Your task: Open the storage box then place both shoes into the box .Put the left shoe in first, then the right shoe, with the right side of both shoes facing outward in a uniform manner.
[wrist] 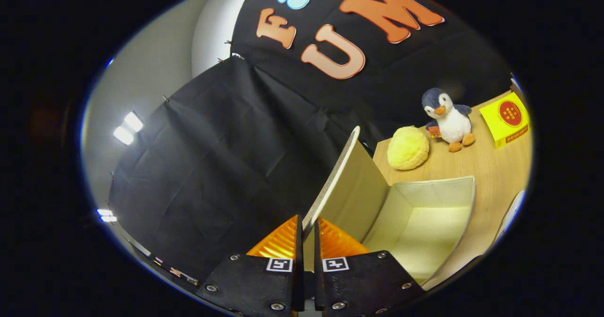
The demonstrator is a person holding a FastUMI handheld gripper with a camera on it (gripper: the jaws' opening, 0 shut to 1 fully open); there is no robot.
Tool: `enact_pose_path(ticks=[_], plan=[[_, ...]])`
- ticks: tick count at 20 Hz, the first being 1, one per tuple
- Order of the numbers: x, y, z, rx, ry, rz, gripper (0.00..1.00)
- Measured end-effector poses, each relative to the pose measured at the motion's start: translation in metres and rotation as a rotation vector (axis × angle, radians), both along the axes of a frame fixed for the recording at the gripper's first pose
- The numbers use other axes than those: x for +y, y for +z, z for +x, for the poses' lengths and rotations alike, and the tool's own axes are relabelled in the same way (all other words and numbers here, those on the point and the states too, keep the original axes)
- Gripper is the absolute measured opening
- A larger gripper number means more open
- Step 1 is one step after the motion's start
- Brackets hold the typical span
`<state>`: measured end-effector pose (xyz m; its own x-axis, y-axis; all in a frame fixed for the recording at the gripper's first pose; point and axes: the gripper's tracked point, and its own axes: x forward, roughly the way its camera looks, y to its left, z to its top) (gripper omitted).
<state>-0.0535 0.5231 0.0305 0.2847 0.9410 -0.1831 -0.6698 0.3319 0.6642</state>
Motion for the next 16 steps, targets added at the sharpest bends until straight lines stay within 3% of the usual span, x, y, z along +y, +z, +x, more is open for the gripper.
enact_pose_path(ticks=[3, 6, 8, 12, 16], plan=[[0.029, -0.012, -0.019, -0.097, 0.026, -0.094, 0.14], [0.035, -0.032, -0.019, -0.219, -0.010, -0.243, 0.59], [0.028, -0.043, -0.012, -0.263, -0.055, -0.289, 0.97], [-0.007, -0.059, 0.009, -0.254, -0.138, -0.317, 0.98], [-0.075, -0.075, 0.044, -0.244, -0.282, -0.351, 0.98]])
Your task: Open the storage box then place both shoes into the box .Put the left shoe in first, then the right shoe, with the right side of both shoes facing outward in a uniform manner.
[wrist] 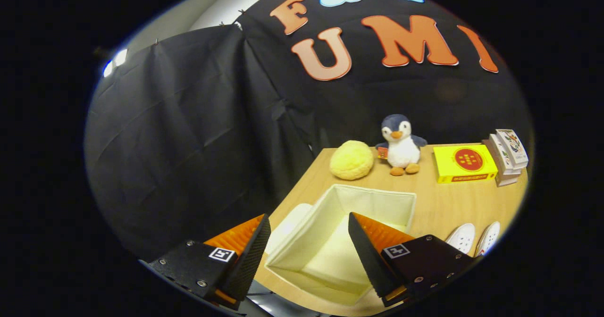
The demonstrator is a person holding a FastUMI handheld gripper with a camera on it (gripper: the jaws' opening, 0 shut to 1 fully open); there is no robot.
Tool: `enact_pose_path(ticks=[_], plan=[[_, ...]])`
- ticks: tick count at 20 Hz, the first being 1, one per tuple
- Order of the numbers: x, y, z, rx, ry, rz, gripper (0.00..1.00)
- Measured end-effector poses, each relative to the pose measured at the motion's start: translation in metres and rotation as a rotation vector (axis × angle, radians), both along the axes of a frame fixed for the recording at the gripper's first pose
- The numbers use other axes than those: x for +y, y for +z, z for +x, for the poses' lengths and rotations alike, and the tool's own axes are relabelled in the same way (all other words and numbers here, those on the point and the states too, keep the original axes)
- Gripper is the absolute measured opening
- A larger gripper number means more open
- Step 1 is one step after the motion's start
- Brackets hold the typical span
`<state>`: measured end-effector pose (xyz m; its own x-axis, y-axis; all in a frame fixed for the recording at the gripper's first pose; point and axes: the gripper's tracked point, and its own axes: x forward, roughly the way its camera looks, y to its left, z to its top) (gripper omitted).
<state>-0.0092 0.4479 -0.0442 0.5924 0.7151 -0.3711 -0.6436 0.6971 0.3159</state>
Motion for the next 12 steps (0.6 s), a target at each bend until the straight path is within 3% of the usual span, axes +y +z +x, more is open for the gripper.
enact_pose_path(ticks=[6, 12], plan=[[-0.119, -0.048, 0.046, 0.072, -0.226, -0.055, 0.99], [-0.221, -0.108, 0.065, 0.169, -0.386, -0.156, 0.97]])
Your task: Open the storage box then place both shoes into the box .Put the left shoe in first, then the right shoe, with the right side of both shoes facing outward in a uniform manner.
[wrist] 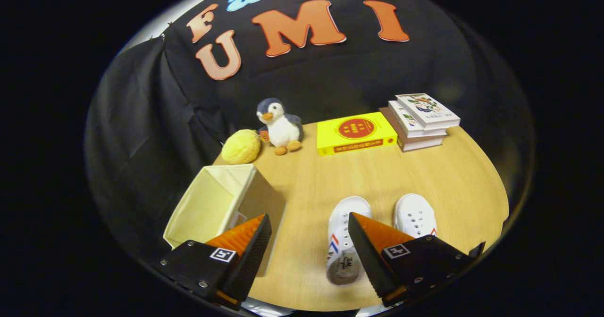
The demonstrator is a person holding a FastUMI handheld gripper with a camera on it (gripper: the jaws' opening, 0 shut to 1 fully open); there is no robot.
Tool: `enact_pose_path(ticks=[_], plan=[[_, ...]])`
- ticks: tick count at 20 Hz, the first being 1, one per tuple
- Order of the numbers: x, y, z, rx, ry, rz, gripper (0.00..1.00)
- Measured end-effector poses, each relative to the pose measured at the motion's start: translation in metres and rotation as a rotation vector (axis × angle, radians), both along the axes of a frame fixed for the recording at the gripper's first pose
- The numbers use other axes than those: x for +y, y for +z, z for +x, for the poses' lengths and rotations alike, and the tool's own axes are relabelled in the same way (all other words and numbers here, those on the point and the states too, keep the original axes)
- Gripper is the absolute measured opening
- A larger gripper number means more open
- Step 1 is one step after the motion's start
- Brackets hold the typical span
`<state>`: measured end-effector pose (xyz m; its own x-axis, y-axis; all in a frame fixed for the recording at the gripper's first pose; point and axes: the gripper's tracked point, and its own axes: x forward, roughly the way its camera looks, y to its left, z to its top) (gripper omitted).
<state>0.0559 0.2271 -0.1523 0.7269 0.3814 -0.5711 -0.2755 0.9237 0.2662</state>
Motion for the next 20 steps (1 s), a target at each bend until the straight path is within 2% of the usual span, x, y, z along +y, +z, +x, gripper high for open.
enact_pose_path(ticks=[3, 7, 8, 13, 20], plan=[[-0.023, -0.032, -0.003, 0.078, -0.031, -0.031, 0.96], [-0.040, -0.076, -0.008, 0.182, -0.039, -0.080, 0.83], [-0.040, -0.085, -0.009, 0.210, -0.032, -0.085, 0.77], [-0.037, -0.128, -0.005, 0.323, 0.018, -0.140, 0.62], [-0.022, -0.155, 0.003, 0.438, 0.063, -0.150, 0.41]])
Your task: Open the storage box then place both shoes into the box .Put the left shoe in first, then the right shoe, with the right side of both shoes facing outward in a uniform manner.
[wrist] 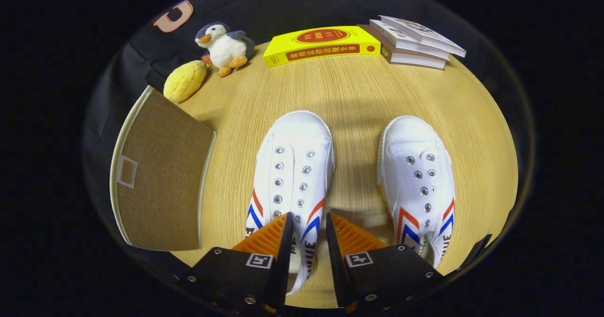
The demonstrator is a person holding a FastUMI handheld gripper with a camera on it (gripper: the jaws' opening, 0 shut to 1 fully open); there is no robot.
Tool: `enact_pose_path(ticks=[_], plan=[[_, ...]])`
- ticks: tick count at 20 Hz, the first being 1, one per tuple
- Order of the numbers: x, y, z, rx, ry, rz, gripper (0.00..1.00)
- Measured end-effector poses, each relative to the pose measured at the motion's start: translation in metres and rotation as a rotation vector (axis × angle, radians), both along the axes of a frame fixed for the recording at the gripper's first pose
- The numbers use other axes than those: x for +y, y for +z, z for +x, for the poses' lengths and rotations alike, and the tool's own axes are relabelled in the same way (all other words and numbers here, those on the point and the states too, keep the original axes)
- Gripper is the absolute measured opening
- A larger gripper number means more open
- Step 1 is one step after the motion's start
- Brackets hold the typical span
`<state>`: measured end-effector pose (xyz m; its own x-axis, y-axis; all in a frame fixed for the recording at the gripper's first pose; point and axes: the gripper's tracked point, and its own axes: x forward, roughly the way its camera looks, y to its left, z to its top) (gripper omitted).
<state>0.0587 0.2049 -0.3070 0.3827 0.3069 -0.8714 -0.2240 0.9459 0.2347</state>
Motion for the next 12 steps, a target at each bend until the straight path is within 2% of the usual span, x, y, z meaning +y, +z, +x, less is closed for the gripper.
enact_pose_path(ticks=[4, 7, 9, 10, 12], plan=[[0.0018, -0.0021, -0.0004, 0.025, 0.018, 0.011, 0.29], [0.0015, -0.0025, 0.0000, 0.021, 0.031, 0.018, 0.27], [0.0000, -0.0009, 0.0031, -0.009, 0.044, 0.041, 0.19], [-0.0003, -0.0034, 0.0027, -0.003, 0.030, 0.086, 0.08], [-0.0005, -0.0008, 0.0024, 0.029, -0.024, 0.209, 0.01]])
